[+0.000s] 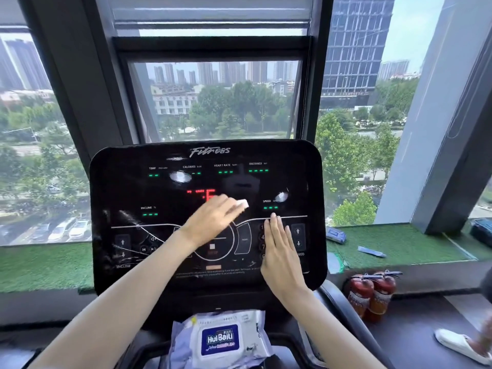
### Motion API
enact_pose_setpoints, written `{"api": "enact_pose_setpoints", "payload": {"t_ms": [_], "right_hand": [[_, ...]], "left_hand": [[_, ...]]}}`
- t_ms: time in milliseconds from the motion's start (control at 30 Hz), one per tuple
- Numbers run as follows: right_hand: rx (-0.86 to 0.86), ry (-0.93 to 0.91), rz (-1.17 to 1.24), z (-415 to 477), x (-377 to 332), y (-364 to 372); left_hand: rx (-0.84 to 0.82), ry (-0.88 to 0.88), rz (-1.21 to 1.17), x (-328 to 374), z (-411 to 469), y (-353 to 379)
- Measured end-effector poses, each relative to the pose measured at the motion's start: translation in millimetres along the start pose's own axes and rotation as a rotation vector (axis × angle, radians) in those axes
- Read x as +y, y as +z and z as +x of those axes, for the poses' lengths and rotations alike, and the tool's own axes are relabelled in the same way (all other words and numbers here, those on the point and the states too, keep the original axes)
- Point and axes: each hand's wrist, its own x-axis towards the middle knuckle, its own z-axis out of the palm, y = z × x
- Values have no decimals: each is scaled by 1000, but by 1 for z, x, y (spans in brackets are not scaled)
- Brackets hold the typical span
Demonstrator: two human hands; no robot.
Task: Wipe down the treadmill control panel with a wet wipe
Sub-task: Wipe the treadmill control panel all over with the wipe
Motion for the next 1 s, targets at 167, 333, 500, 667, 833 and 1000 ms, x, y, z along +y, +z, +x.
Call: {"api": "enact_pose_setpoints", "payload": {"t_ms": [167, 333, 500, 667, 833, 1000], "right_hand": [[1, 31, 1, 1, 16, -5], [-12, 23, -27, 4, 26, -11], [-3, 73, -14, -2, 44, -15], [-15, 133, 20, -8, 59, -13], [-19, 172, 28, -14, 65, -10], [-24, 185, 18, -20, 62, -1]], "left_hand": [[405, -821, -221, -19, 15, -5], [330, -249, -76, 6, 42, 11], [451, -649, -213, -1, 69, 10], [420, -331, -182, 28, 118, 17], [411, -275, -233, 51, 142, 26], [323, 26, -195, 84, 117, 41]]}}
